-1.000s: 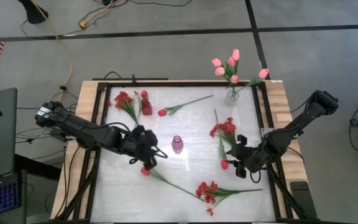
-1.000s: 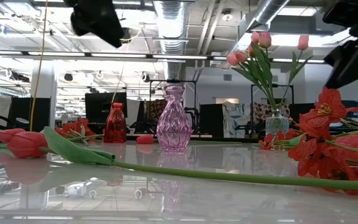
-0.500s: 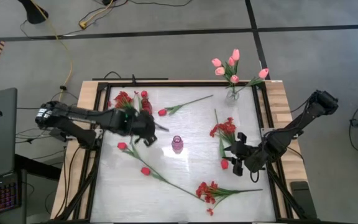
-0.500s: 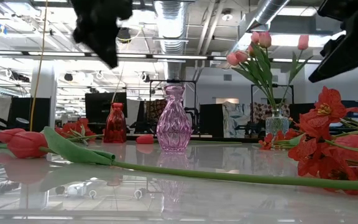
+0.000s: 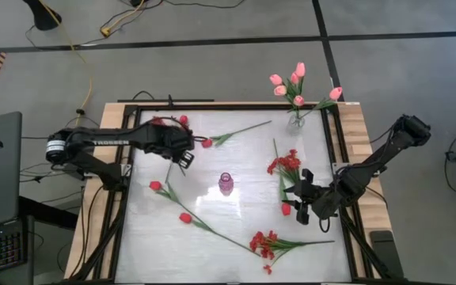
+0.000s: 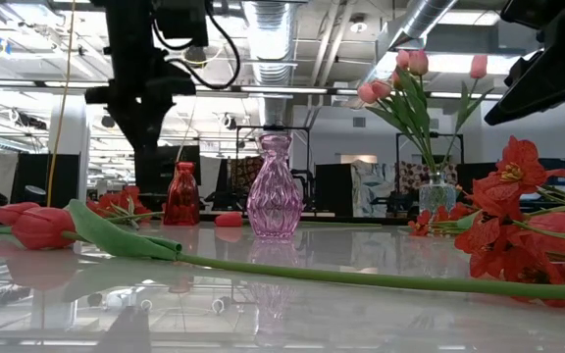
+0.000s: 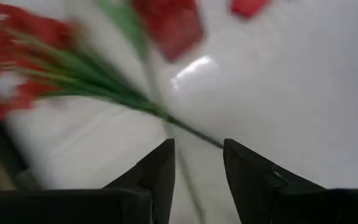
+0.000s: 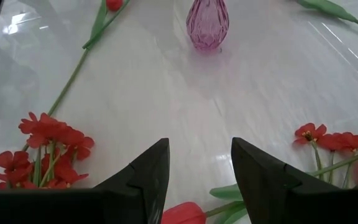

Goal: Sort flowers into vase by color
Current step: Put the red flower into the red vase

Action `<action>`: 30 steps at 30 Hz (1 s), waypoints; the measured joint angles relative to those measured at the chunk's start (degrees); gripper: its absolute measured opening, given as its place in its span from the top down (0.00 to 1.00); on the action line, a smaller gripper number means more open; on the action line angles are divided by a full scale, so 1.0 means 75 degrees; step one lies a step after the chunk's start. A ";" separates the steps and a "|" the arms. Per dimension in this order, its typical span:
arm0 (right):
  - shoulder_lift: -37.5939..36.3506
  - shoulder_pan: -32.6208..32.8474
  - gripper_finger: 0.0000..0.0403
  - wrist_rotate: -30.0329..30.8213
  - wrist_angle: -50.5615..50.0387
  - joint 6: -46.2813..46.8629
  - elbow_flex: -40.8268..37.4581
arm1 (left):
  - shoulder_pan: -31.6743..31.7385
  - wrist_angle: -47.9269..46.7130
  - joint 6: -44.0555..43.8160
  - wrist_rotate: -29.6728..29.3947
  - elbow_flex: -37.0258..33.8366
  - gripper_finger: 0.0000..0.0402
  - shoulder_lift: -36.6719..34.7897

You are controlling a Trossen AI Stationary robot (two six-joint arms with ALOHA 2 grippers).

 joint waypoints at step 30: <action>-0.0003 -0.1534 0.51 -0.0295 0.0389 -0.7329 -0.0016 | -0.1962 0.6606 0.7102 0.1007 -0.0069 0.69 0.0249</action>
